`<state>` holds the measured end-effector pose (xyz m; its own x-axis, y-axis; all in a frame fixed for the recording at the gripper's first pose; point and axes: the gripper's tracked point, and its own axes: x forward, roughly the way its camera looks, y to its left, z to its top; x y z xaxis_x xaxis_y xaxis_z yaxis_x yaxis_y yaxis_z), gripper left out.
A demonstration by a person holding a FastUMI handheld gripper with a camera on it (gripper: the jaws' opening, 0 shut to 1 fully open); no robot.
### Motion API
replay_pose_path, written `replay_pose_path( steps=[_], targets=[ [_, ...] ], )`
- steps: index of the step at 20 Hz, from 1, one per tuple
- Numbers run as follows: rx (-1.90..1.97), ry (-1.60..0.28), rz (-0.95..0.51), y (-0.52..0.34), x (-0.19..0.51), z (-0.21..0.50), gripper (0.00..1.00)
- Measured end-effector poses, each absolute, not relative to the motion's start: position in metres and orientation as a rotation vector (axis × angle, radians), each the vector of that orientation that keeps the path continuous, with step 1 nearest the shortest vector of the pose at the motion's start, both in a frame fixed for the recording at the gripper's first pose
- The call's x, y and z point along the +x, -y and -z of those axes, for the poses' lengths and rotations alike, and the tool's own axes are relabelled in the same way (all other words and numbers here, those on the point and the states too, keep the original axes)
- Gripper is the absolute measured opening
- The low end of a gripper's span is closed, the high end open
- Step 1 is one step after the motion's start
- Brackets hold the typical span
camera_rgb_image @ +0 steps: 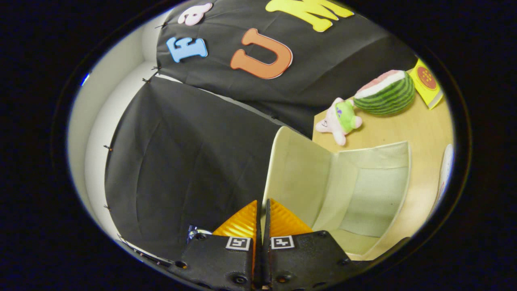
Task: Open the storage box then place both shoes into the box .Put the left shoe in first, then the right shoe, with the right side of both shoes facing outward in a uniform manner.
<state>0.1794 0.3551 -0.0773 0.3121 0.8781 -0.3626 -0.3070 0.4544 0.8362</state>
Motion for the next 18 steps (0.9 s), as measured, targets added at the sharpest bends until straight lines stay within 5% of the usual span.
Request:
replay_pose_path(
  steps=[3,6,13,18],
  targets=[
    [0.636,-0.882,-0.945,-0.396,0.177,0.087,0.05],
    [0.521,-0.866,-1.022,-0.408,0.161,0.102,0.34],
    [0.203,-0.909,-0.781,-0.333,0.178,0.159,1.00],
    [0.147,-0.960,-0.711,-0.262,0.173,0.189,1.00]
  ],
)
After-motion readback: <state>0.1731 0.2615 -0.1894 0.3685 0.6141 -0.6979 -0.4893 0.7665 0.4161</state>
